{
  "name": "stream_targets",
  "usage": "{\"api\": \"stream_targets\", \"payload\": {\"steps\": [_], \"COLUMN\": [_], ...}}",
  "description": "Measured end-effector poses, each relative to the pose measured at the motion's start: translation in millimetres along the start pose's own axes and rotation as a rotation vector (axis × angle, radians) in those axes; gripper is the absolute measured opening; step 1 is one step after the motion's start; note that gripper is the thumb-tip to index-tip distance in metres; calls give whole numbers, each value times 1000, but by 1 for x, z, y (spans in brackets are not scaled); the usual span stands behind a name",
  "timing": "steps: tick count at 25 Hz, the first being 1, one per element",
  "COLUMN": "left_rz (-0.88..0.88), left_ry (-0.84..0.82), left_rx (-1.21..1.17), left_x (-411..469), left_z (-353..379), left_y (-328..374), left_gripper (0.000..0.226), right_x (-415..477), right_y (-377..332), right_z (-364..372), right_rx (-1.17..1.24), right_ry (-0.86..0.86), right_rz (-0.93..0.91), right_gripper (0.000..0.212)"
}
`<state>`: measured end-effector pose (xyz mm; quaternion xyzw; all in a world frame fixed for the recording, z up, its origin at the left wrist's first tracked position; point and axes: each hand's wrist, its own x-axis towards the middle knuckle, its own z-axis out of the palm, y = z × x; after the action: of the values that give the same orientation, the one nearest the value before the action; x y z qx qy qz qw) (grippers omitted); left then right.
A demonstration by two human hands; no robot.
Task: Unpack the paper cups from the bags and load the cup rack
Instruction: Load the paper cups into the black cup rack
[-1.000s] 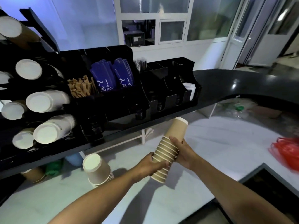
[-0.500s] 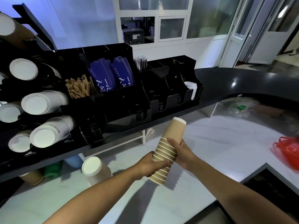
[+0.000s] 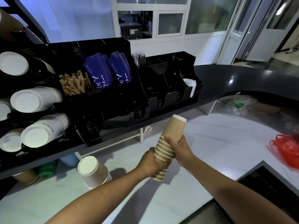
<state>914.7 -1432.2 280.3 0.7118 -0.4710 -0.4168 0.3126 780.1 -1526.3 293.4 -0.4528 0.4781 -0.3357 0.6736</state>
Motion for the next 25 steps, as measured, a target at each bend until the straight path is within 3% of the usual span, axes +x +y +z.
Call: {"api": "stream_targets", "payload": {"steps": [3, 7, 12, 17, 23, 25], "left_rz": [8, 13, -11, -29, -7, 23], "left_ry": [-27, -24, 41, 143, 166, 193], "left_rx": [-16, 4, -56, -255, -235, -229], "left_x": [11, 19, 27, 15, 19, 14], "left_z": [4, 18, 42, 52, 39, 31], "left_y": [-9, -17, -37, -74, -86, -71], "left_gripper": [69, 68, 55, 63, 79, 96], "right_x": [0, -5, -4, 12, 21, 23], "right_y": [2, 5, 10, -13, -1, 0], "right_z": [-2, -2, -7, -25, -28, -28], "right_rx": [-100, -330, -442, -375, -440, -447], "right_ry": [21, 57, 84, 28, -15, -49], "right_rz": [-42, -141, -215, -259, -290, -290], "right_gripper": [95, 81, 90, 82, 84, 87]}}
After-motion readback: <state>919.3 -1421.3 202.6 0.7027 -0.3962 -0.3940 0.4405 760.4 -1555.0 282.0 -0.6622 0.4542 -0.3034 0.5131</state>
